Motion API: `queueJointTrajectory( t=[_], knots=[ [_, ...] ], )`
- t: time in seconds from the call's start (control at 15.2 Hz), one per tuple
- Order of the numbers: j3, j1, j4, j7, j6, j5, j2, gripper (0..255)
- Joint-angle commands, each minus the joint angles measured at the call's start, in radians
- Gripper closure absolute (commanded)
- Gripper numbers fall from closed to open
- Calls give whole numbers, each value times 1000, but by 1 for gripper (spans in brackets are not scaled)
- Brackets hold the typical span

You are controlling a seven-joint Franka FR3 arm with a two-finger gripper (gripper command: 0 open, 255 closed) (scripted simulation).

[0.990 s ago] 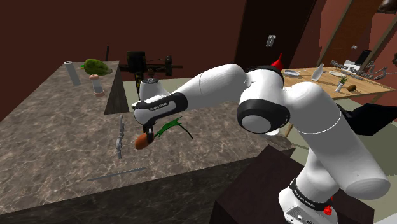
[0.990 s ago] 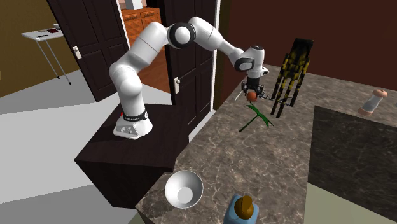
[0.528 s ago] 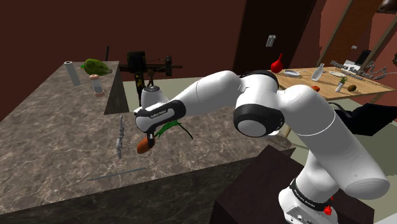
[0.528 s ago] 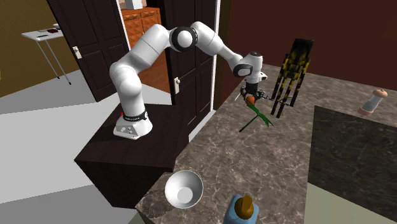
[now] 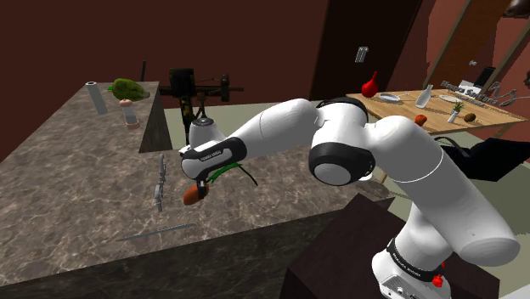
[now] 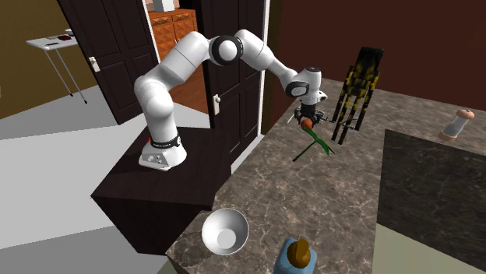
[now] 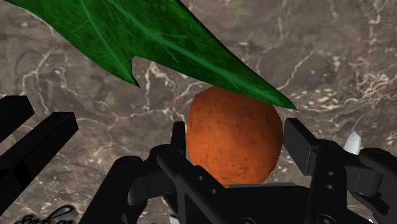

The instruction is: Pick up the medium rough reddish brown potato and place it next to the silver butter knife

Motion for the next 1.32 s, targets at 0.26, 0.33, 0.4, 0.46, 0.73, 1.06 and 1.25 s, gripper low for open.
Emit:
queueJointTrajectory(
  t=[0.26,0.33,0.4,0.46,0.73,1.06,1.25],
  knots=[
    [4,3,-4,-1,4,2,4,0],
    [4,3,-5,-1,5,2,4,0],
    [4,3,-5,-1,4,2,4,0],
    [4,2,0,0,1,1,5,0],
    [-25,26,-59,7,-49,-22,-101,0],
    [-25,26,-59,7,-49,-22,-101,0],
    [-25,26,-59,7,-49,-22,-101,0]
  ],
)
